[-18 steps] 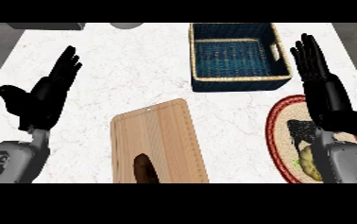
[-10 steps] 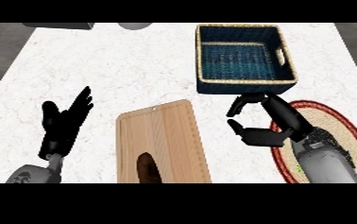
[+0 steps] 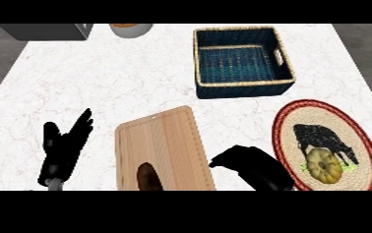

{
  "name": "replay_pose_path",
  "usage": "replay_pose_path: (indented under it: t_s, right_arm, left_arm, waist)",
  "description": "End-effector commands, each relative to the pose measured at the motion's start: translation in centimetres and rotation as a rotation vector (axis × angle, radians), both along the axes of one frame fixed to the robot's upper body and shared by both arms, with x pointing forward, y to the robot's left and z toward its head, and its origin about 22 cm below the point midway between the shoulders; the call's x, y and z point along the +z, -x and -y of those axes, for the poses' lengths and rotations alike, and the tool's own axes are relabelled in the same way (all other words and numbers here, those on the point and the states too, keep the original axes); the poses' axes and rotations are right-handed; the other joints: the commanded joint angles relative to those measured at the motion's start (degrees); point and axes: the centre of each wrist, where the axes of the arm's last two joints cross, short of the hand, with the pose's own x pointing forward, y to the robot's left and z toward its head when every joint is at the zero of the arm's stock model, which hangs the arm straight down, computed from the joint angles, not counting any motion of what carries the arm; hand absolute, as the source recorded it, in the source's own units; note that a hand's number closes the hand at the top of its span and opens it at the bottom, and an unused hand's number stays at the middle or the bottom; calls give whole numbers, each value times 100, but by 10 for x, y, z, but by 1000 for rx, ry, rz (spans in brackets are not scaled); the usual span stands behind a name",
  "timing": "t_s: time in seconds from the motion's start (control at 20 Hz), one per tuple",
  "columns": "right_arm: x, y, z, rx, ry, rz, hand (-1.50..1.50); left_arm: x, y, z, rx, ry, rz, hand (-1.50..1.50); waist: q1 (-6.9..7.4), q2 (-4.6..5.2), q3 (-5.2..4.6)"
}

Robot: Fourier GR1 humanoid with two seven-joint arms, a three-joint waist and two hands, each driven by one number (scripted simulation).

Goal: Pick the squash from the placemat and place it in the basket

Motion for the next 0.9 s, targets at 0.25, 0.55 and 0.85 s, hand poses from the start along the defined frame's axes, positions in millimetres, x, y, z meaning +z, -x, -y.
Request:
replay_pose_path:
  t_s: [0.25, 0.55, 0.85]
  right_arm:
    - [88, -8, -31, -9, 549, 516, -150]
    - [150, 1, -54, 22, 811, 499, -150]
    - [168, 10, -54, 50, 1034, 359, -150]
  left_arm:
    - [-20, 17, -1, 28, 7, -113, 0]
    - [-17, 22, 4, 14, 3, -101, 0]
    - [-18, 30, -7, 44, 8, -117, 0]
  waist:
    - [-65, -10, -68]
    - [-29, 6, -65]
    - [-181, -22, -68]
